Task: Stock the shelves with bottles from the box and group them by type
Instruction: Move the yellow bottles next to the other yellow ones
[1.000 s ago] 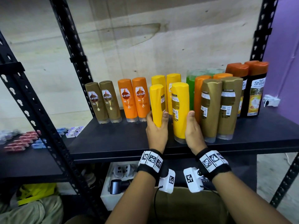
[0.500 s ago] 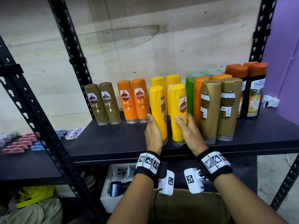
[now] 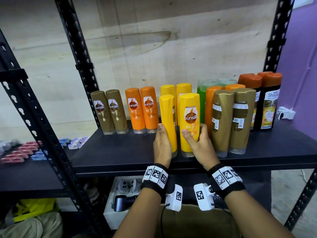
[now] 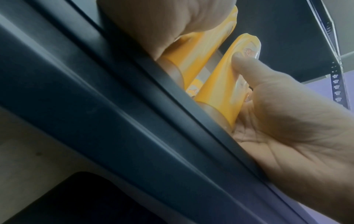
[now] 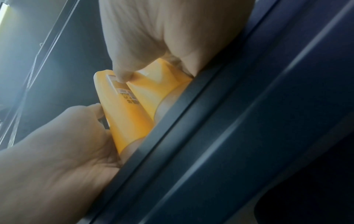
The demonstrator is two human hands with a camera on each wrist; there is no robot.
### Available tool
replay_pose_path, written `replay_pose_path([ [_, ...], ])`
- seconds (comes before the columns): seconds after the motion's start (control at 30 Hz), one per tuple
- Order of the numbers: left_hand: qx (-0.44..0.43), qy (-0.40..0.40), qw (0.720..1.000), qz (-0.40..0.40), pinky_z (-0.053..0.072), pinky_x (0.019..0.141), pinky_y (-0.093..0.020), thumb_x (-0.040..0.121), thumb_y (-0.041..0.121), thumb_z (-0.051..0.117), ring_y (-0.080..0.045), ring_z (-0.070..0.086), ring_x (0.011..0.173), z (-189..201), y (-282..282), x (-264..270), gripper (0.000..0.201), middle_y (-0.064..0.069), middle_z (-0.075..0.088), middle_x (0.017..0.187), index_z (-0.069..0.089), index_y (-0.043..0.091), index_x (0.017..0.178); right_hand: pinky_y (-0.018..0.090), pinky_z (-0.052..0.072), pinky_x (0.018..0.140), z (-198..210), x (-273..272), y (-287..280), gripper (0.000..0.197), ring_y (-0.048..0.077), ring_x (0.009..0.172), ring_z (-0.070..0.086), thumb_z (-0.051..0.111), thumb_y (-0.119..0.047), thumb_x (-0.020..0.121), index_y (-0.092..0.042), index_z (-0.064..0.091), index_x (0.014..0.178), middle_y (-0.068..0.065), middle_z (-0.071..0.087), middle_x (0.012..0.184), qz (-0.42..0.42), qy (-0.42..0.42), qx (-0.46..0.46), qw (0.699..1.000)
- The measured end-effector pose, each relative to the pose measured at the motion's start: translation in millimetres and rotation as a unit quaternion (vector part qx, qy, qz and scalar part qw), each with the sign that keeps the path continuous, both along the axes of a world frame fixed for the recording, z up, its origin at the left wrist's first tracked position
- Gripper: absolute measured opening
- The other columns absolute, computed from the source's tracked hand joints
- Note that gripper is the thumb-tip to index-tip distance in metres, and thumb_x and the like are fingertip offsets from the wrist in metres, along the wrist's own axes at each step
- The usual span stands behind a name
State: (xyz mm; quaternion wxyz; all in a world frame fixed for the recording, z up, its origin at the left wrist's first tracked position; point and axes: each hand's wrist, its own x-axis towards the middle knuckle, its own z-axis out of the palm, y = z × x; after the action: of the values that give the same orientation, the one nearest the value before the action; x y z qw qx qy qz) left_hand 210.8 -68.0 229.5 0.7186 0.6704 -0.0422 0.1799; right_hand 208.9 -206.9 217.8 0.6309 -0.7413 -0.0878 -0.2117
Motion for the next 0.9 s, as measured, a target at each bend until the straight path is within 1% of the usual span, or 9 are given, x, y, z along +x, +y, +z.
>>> replay_pose_path([
  [0.07,0.018,-0.006,1.0,-0.004,0.036,0.118,-0.046,0.078,0.095,0.02,-0.015,0.048,0.137,-0.8,-0.1,-1.5,0.091,0.008,0.052,0.149,0.044,0.04,0.147,0.015,0.047,0.078,0.7,-0.5,-0.4,0.064,-0.011,0.096,0.062,0.061,-0.077,0.075,-0.036,0.043,0.122,-0.023,0.067,0.108,-0.002,-0.003,0.0,1.0],
  [0.17,0.041,-0.012,0.999,0.003,0.041,0.108,-0.039,0.072,0.099,0.024,-0.013,0.053,0.127,0.3,-1.1,-4.9,0.067,0.019,0.058,0.129,0.046,0.058,0.12,0.019,0.046,0.084,1.4,-1.3,0.1,0.049,-0.011,0.1,0.061,0.052,-0.079,0.082,-0.046,0.048,0.118,-0.031,0.065,0.108,0.006,-0.006,0.009,1.0],
  [0.23,0.047,-0.025,0.999,0.007,0.043,0.105,-0.038,0.07,0.099,0.03,-0.01,0.054,0.124,0.2,-1.5,-4.9,0.068,0.022,0.057,0.123,0.047,0.054,0.117,0.023,0.047,0.087,1.0,-1.7,0.5,0.043,-0.009,0.102,0.061,0.047,-0.076,0.087,-0.048,0.051,0.119,-0.033,0.064,0.111,0.016,-0.008,0.019,1.0],
  [0.33,0.047,-0.056,0.997,0.004,0.043,0.112,-0.045,0.076,0.091,0.043,-0.008,0.051,0.13,-1.0,-2.2,-4.0,0.079,0.011,0.053,0.14,0.048,0.038,0.134,0.019,0.047,0.084,0.7,-1.9,0.4,0.041,-0.011,0.102,0.061,0.046,-0.074,0.089,-0.048,0.051,0.121,-0.036,0.062,0.111,0.013,-0.017,0.016,1.0],
  [0.4,0.05,-0.069,0.996,0.007,0.044,0.112,-0.046,0.077,0.087,0.049,-0.01,0.052,0.131,-1.7,-1.9,-2.8,0.082,0.008,0.052,0.142,0.05,0.033,0.138,0.019,0.048,0.083,-0.4,-1.0,0.0,0.048,-0.011,0.101,0.061,0.048,-0.077,0.086,-0.044,0.052,0.121,-0.035,0.063,0.111,0.002,-0.023,0.01,1.0],
  [0.57,0.058,-0.067,0.995,0.043,0.049,0.106,-0.042,0.067,0.091,0.056,-0.009,0.057,0.122,-4.0,0.2,0.1,0.083,0.009,0.057,0.131,0.059,0.034,0.127,0.027,0.052,0.087,-3.0,2.5,-0.4,0.059,-0.003,0.103,0.064,0.049,-0.081,0.083,-0.04,0.051,0.125,-0.022,0.067,0.115,-0.021,-0.019,-0.007,1.0],
  [0.67,0.058,-0.052,0.996,0.045,0.053,0.092,-0.028,0.065,0.089,0.061,0.009,0.063,0.106,-3.8,1.7,-0.3,0.074,0.029,0.066,0.113,0.057,0.042,0.121,0.03,0.052,0.087,-3.3,2.0,0.4,0.064,0.001,0.105,0.064,0.046,-0.085,0.081,-0.039,0.049,0.126,-0.018,0.067,0.117,-0.024,-0.021,-0.014,0.999],
  [0.73,0.07,-0.048,0.995,0.052,0.05,0.082,-0.017,0.067,0.085,0.063,0.02,0.06,0.095,-3.6,1.9,-1.0,0.066,0.042,0.064,0.101,0.055,0.044,0.119,0.029,0.052,0.086,-3.1,1.0,0.6,0.069,0.0,0.103,0.063,0.044,-0.087,0.079,-0.038,0.048,0.127,-0.018,0.067,0.116,-0.028,-0.025,-0.013,0.999],
  [0.9,0.092,-0.045,0.992,0.069,0.043,0.073,-0.001,0.075,0.073,0.067,0.026,0.058,0.089,-5.2,1.4,-4.9,0.055,0.048,0.061,0.094,0.052,0.044,0.119,0.019,0.048,0.08,-2.3,-3.5,3.8,0.059,-0.017,0.099,0.058,0.042,-0.088,0.079,-0.05,0.039,0.124,-0.032,0.061,0.112,-0.039,-0.036,-0.019,0.998],
])
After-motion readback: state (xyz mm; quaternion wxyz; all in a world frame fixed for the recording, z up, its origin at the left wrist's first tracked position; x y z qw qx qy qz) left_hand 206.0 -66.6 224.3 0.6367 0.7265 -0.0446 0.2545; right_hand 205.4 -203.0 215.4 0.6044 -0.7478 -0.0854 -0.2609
